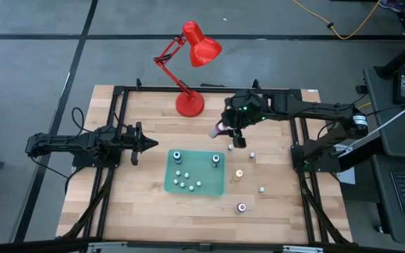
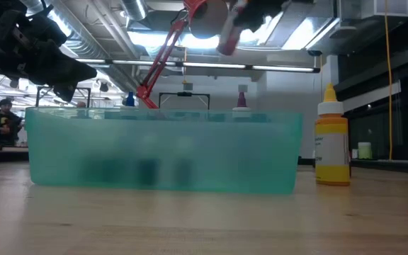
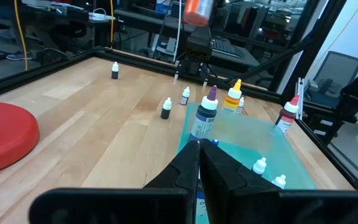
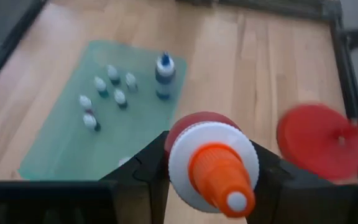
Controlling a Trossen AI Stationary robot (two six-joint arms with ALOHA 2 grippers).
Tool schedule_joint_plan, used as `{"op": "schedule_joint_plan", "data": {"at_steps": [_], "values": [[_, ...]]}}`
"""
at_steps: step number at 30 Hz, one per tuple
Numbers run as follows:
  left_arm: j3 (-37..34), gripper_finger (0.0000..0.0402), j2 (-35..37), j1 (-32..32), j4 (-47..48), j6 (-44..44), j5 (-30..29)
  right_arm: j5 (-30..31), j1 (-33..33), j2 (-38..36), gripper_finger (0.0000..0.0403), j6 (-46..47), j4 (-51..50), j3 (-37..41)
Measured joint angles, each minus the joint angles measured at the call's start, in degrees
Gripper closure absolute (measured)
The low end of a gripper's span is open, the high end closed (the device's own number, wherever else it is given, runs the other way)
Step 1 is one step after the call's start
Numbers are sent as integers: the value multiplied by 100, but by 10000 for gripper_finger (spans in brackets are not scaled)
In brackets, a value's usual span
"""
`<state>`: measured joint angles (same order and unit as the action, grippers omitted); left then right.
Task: Pick & Place food coloring
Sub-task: Put the large orange bottle into the green bin
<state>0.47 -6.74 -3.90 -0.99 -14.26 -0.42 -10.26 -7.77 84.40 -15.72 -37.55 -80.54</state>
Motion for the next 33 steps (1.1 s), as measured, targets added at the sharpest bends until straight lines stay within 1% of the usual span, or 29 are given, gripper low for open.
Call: {"op": "schedule_joint_plan", "data": {"at_steps": [2, 5, 10, 14, 19, 23, 28, 33], "values": [[0, 393, 0, 0, 0, 0, 1, 2, 99, 195, 259, 7, 30, -206], [0, 390, -1, 0, -2, 0, 0, 10, 200, 675, 259, 15, -14, -696], [0, 391, 0, 0, -2, -2, 1, 252, 353, 1695, 258, -10, -475, -1755], [0, 393, 0, 0, -4, -1, 1, 309, 468, 2369, 257, -5, -847, -2331], [0, 389, 0, 0, -4, 0, 1, 313, 667, 2867, 256, 23, -821, -2423], [0, 390, 0, 0, -4, 0, 1, 306, 768, 3226, 257, 246, -682, -2428], [0, 393, 0, 0, -4, -2, 1, 306, 765, 3516, 254, 343, -376, -2428], [0, 389, 0, 0, -4, -2, 1, 272, 765, 3782, 257, 385, -427, -2428]]}}
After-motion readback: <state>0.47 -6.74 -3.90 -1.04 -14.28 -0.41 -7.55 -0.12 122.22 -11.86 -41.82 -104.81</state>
